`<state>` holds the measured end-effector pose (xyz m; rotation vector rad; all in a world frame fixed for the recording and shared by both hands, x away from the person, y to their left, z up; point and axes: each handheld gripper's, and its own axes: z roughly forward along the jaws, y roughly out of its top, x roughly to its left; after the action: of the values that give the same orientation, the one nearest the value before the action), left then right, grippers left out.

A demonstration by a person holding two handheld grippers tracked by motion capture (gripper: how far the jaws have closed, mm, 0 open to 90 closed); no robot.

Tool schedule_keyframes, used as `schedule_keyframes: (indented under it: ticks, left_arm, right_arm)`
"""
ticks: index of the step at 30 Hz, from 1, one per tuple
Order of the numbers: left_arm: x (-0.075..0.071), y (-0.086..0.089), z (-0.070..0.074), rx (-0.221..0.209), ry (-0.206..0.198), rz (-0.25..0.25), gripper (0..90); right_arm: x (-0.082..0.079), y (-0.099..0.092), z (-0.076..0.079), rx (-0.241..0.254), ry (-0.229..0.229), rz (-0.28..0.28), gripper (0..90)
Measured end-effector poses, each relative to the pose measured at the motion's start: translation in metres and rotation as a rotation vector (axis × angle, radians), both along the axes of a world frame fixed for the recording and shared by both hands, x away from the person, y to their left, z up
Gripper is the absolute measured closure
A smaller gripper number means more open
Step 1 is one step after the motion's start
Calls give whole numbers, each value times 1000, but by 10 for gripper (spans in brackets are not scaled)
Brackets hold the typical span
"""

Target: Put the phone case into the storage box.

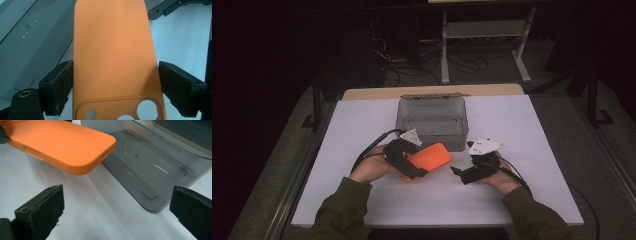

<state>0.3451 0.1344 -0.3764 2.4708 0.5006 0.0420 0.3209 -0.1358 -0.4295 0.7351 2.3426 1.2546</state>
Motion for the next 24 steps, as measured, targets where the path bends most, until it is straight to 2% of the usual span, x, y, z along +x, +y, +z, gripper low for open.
schedule_keyframes:
  ticks: [14, 24]
  left_arm:
    - [0, 0, 0, -2, 0, -1, 149]
    - [0, 1, 1, -6, 0, 1, 150]
  right_arm:
    - [-3, 2, 0, -44, -64, 5, 0]
    - [-6, 4, 1, -80, -127, 12, 0]
